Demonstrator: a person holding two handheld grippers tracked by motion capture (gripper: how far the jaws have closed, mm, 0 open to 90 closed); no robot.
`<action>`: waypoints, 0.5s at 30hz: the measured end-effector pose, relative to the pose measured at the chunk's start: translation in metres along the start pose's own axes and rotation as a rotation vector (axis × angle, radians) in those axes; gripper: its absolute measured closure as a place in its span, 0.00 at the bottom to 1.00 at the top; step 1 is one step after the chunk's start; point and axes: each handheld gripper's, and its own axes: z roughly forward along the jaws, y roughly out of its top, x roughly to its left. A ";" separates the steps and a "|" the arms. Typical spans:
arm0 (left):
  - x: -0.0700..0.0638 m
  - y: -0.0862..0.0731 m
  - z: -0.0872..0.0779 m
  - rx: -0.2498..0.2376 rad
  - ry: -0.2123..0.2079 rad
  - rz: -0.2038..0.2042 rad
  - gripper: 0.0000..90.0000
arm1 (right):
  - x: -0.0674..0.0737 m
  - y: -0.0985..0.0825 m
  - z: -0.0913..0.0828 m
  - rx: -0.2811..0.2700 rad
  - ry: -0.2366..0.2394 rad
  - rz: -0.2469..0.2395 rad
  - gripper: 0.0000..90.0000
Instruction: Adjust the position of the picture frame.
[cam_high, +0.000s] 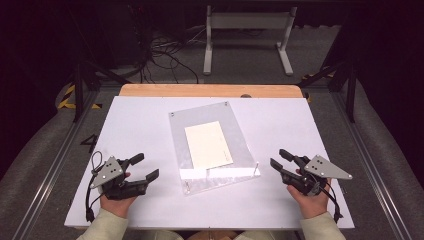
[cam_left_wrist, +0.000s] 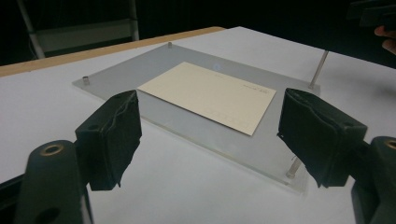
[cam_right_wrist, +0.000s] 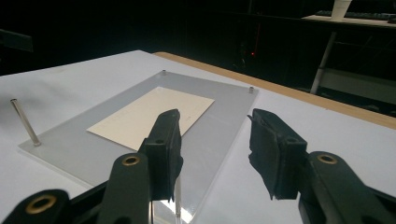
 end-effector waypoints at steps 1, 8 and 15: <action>-0.001 0.000 0.000 0.002 0.000 0.001 0.24 | 0.001 0.001 0.000 -0.002 0.003 -0.005 0.59; -0.004 0.001 0.002 0.013 -0.010 0.017 0.24 | 0.013 0.008 0.003 0.021 0.044 -0.044 0.56; -0.009 0.002 0.005 0.029 -0.031 0.035 0.25 | 0.026 0.014 0.007 0.024 0.092 -0.048 0.56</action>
